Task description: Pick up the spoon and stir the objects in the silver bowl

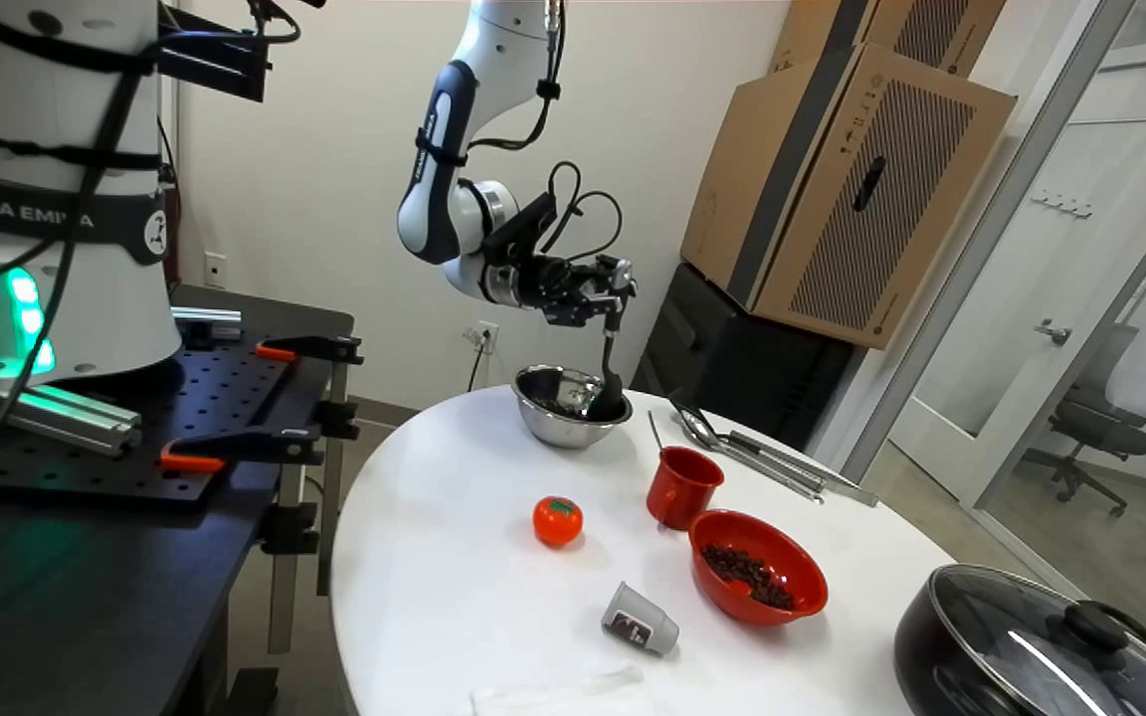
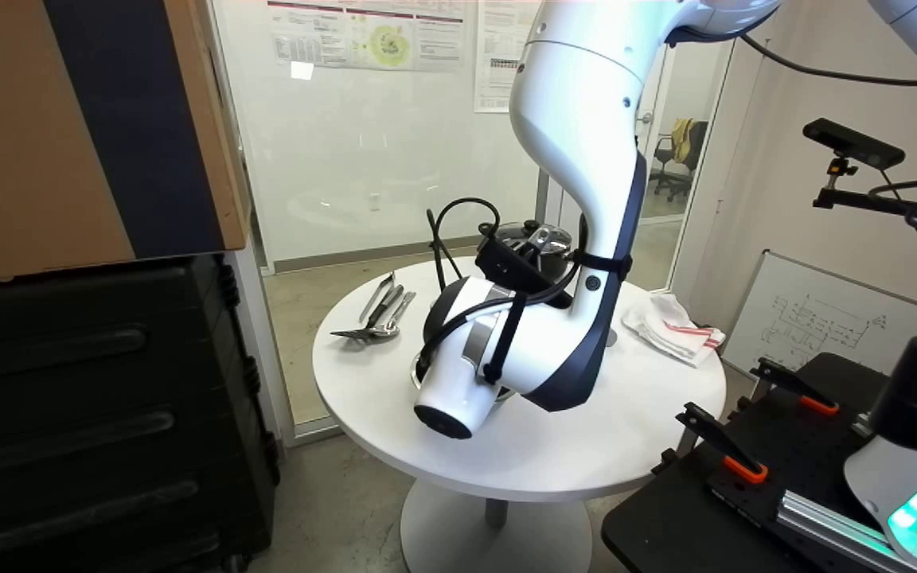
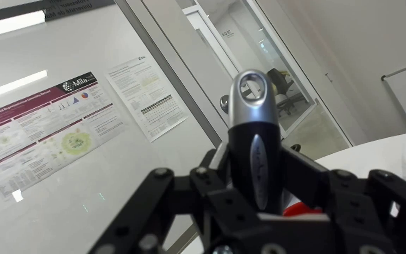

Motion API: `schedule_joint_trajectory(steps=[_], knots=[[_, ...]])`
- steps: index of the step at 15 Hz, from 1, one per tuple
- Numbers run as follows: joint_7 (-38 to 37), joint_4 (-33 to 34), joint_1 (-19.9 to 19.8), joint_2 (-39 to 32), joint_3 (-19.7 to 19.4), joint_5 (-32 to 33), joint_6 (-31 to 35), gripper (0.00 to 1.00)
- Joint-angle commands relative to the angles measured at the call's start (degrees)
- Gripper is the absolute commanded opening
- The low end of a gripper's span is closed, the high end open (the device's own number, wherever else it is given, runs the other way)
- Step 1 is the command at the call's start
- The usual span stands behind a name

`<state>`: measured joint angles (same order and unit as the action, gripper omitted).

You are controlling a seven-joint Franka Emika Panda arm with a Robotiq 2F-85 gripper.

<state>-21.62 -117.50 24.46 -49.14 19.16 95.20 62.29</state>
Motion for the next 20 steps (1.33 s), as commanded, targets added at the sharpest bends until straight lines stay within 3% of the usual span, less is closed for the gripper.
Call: schedule_joint_trajectory(steps=[1,8,17,20], knots=[[-1.5,1.0,0.5,-1.2,0.1,0.9,-0.3,0.10],[-0.3,0.4,0.8,-1.5,0.4,1.7,-0.1,0.10],[8.3,-1.2,0.4,-0.9,1.4,0.6,1.8,0.10],[5.7,-0.7,0.9,-0.9,0.7,1.8,0.6,0.10]])
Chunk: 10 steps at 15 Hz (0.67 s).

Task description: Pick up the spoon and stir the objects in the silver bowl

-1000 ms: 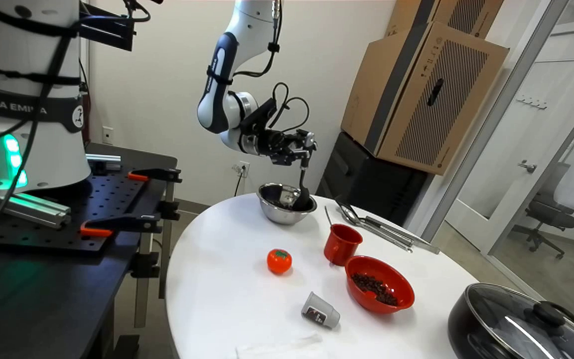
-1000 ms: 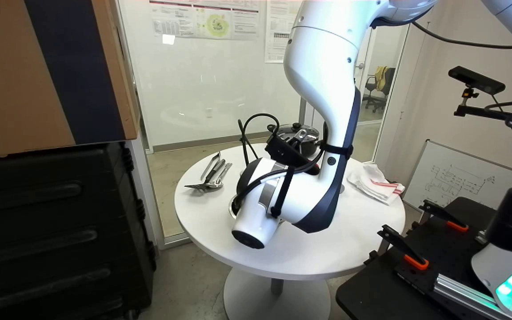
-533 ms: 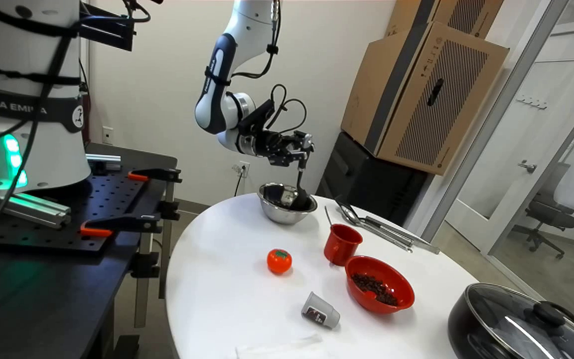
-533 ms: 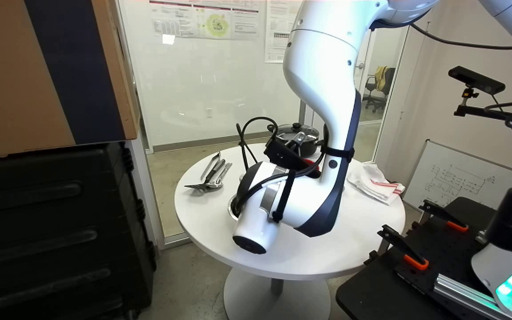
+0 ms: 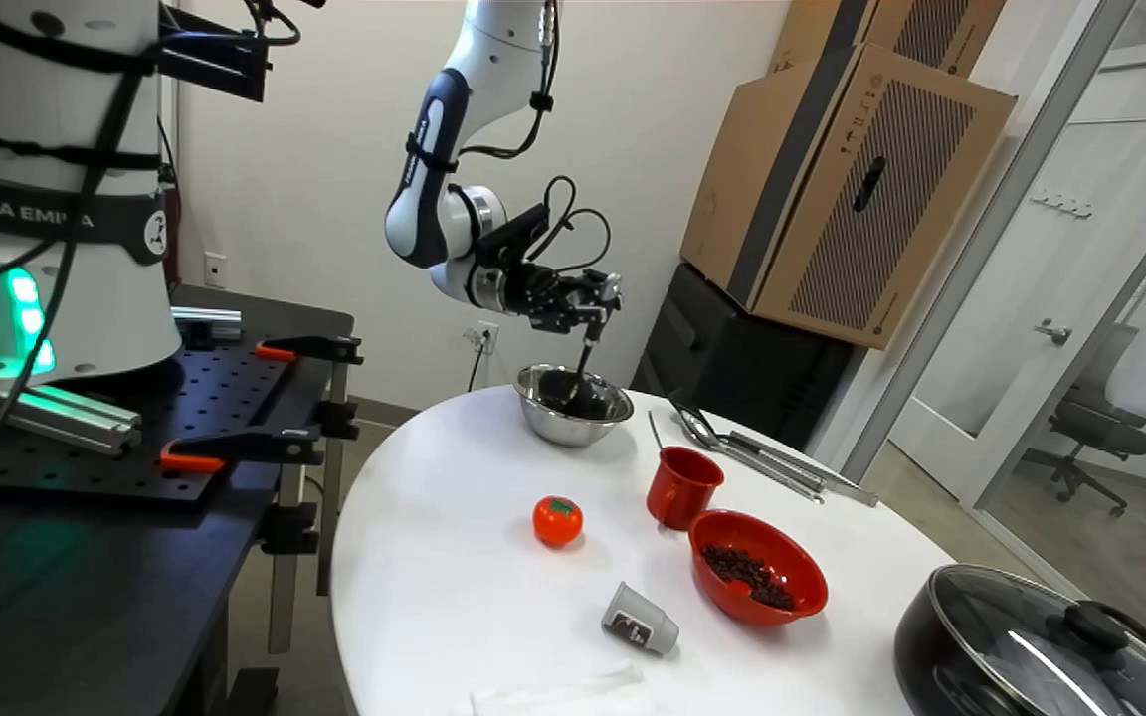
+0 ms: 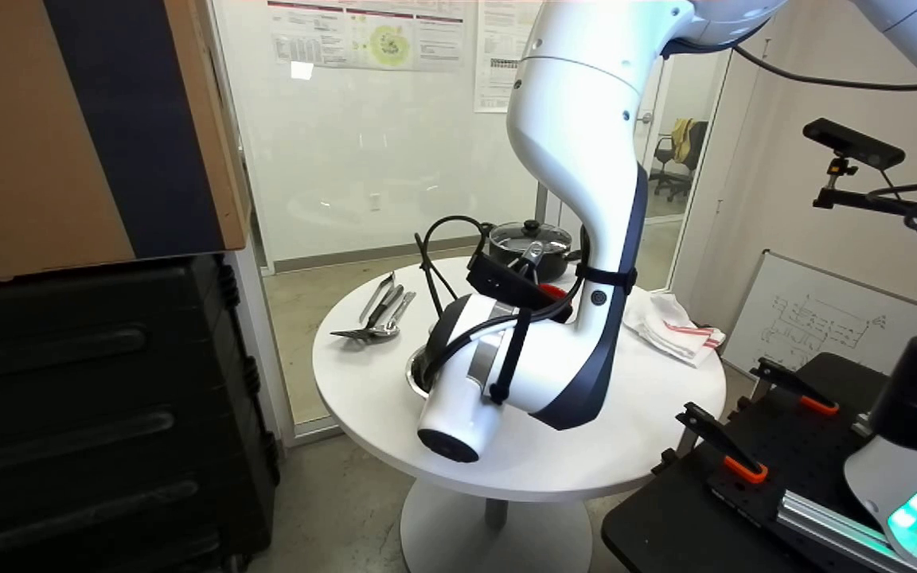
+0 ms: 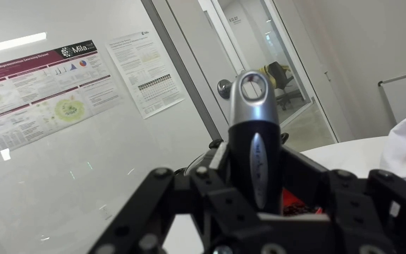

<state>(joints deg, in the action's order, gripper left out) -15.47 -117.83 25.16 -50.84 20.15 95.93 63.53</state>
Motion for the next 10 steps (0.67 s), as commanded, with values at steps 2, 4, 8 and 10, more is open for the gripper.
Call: schedule_joint_trajectory(steps=[2,4,8,10], knots=[[-2.2,0.0,0.8,0.3,-1.2,2.4,-2.3,0.10],[-3.5,-0.1,0.9,0.4,-1.7,3.7,-3.6,0.10],[-5.6,-0.6,0.7,0.5,-2.2,5.8,-6.2,0.10],[-6.0,-1.5,1.0,0.7,-2.4,7.1,-7.4,0.10]])
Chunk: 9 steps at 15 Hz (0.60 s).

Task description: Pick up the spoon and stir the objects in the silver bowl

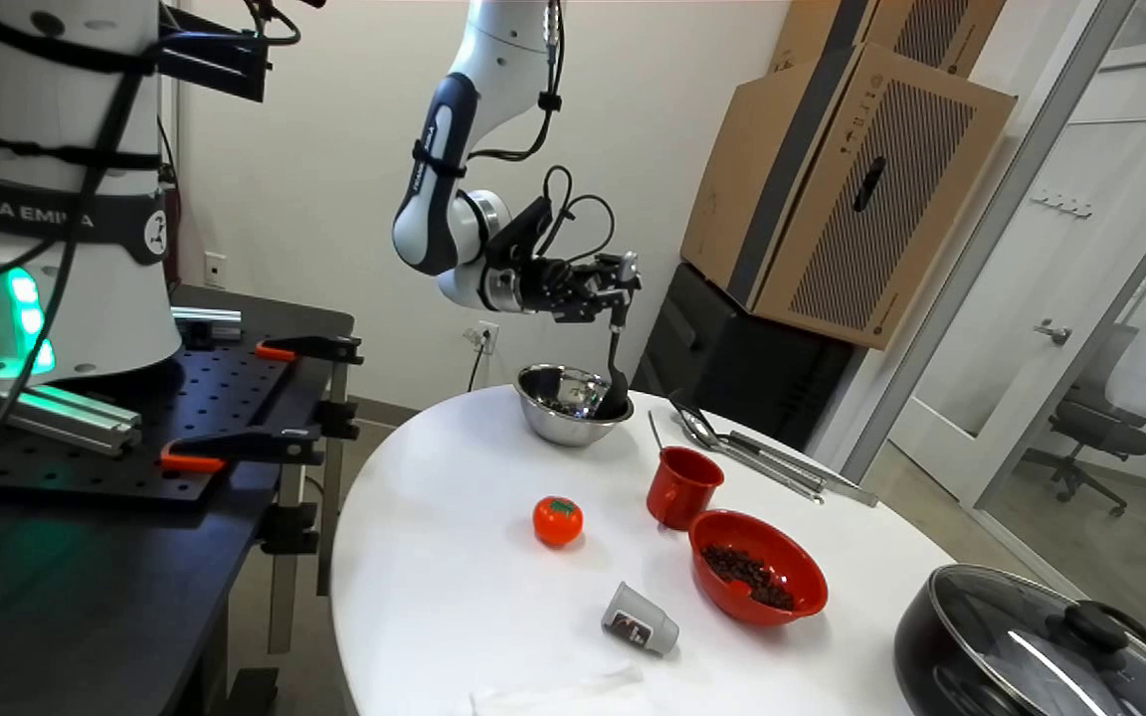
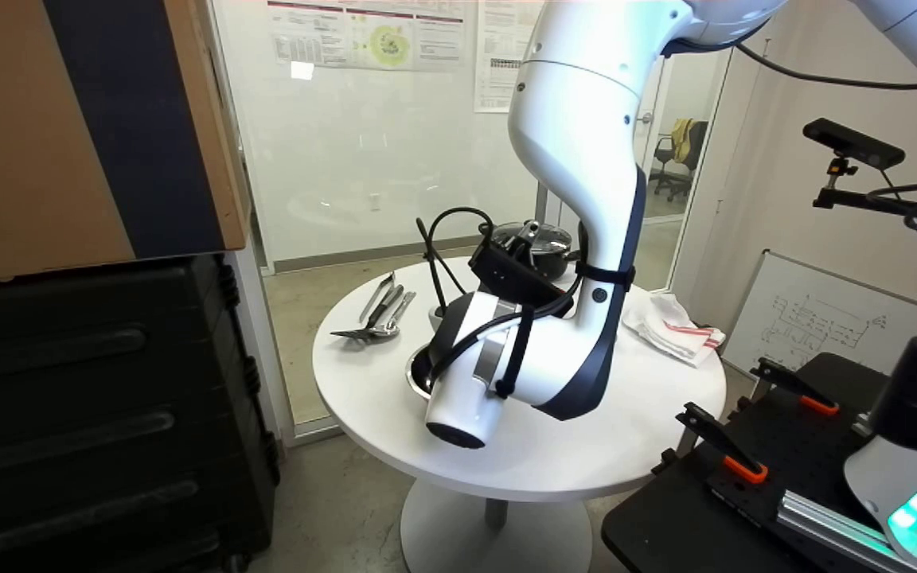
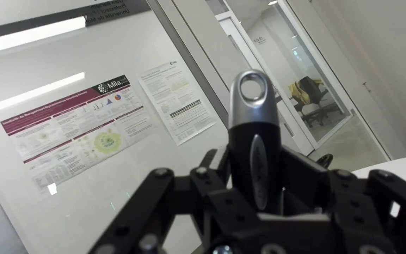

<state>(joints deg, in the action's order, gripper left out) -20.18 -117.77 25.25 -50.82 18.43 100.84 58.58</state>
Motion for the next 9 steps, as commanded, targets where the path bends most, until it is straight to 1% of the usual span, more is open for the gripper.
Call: schedule_joint_trajectory(steps=[1,6,9], knots=[[-1.0,-2.4,1.1,0.9,-0.8,3.1,-3.1,0.10],[0.0,-5.2,1.7,1.1,-1.2,6.5,-7.0,0.10],[0.2,-6.8,1.2,1.1,-0.8,6.9,-8.7,0.10]])
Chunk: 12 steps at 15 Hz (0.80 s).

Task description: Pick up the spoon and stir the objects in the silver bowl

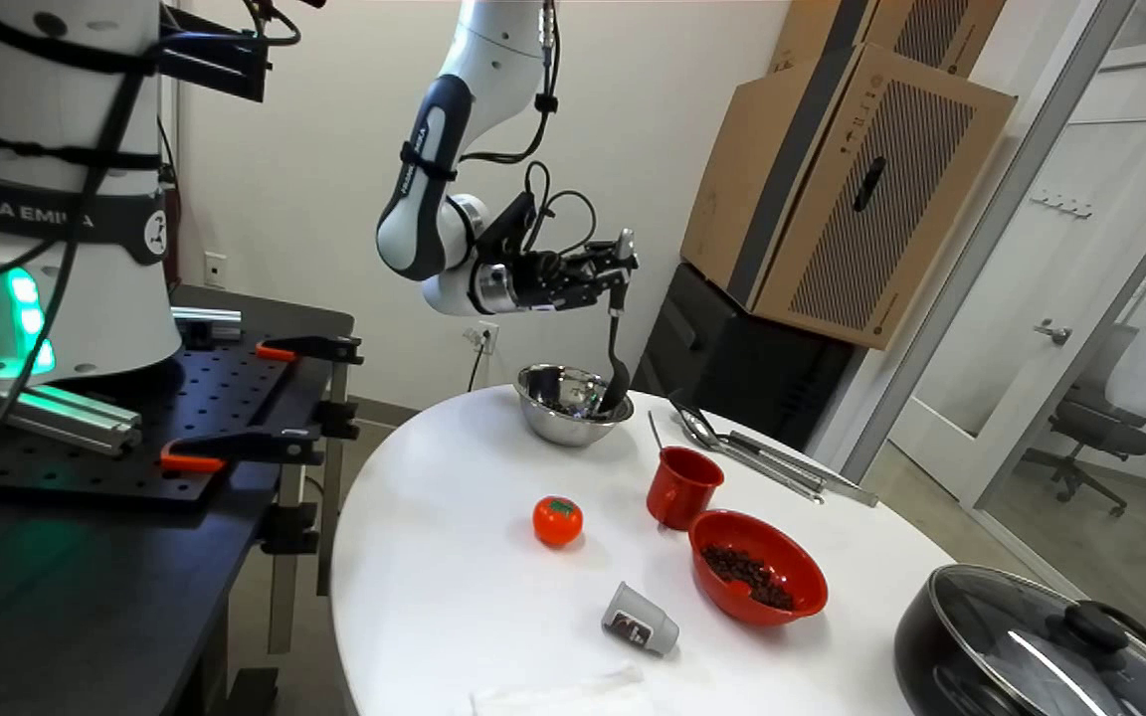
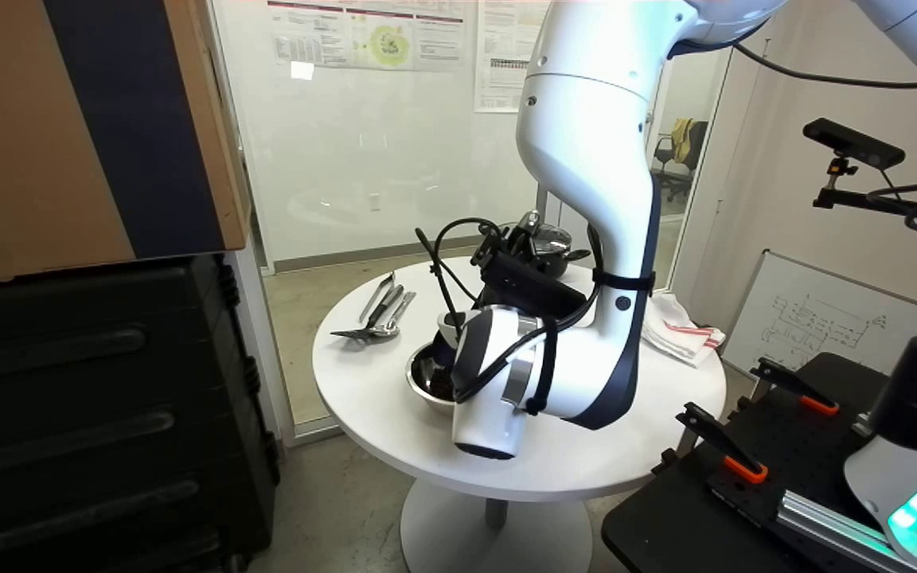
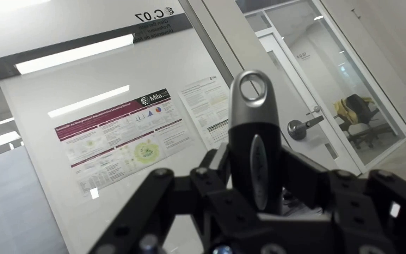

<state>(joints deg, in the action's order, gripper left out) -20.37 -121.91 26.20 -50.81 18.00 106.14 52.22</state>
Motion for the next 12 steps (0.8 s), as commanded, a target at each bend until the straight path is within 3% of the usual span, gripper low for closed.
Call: schedule_joint_trajectory(steps=[1,5,12], knots=[[0.5,-3.2,0.1,1.1,-0.2,1.5,-2.7,0.10],[0.5,-4.5,-0.7,1.1,0.4,0.7,-3.5,0.10],[0.8,-6.0,-7.4,9.1,6.9,-8.6,5.3,0.10]])
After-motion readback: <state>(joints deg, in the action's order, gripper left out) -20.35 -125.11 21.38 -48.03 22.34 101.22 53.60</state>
